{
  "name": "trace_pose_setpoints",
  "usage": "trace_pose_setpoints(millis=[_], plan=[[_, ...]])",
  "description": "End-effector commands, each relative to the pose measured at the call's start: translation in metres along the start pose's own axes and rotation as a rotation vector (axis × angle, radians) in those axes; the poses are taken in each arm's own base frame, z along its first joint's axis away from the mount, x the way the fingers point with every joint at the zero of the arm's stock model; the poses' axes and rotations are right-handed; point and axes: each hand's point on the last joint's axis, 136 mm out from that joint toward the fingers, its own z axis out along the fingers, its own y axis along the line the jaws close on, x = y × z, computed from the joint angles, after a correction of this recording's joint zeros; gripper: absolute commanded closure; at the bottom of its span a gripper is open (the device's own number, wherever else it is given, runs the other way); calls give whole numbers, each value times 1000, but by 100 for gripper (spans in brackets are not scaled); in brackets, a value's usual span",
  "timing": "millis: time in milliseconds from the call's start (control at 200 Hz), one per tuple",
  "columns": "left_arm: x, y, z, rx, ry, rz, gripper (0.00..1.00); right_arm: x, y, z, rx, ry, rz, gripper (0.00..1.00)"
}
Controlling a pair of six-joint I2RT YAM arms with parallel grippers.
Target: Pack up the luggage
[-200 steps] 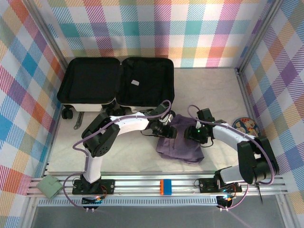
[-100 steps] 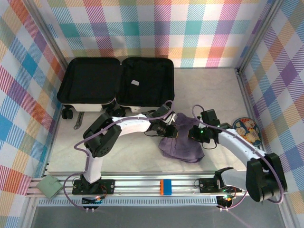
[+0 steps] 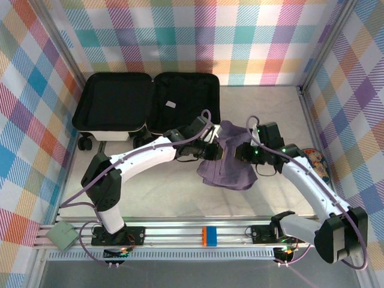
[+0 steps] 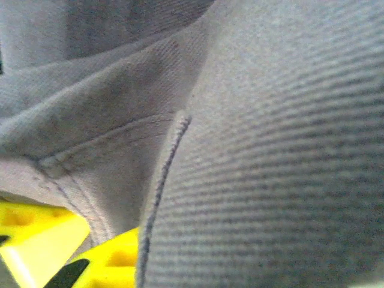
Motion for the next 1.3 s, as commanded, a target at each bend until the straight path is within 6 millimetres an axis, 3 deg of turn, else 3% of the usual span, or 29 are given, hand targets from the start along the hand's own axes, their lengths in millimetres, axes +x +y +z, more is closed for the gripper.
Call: trace_pose_setpoints(millis=[0,220,440,730,990,1165,1220,1300], plan=[[-32,9,-29,-28,-64,21,100,-39,41,-5,-101,-68,-80,95],[-90,50,-62,-83,-139,27,100,-108,78,18,-143,-134,-102,96],[-137,105,-79,-127,-184,-20,100,-164,116,53,-161,-159,-105,96],[-195,173,-80,-113,-225,-63,100,-219,155,116,-196,-143,-61,97],[-229,246,-61,-61,-252,-121,100,-248,151,170,-182,-143,5,96],[-242,281,-42,-21,-316,-130,99,-254,129,216,-181,-149,57,92],[-244,292,-36,-30,-327,-131,94,-255,121,229,-185,-147,73,87],[-248,306,-32,-52,-349,-148,76,-255,112,243,-184,-140,91,80]])
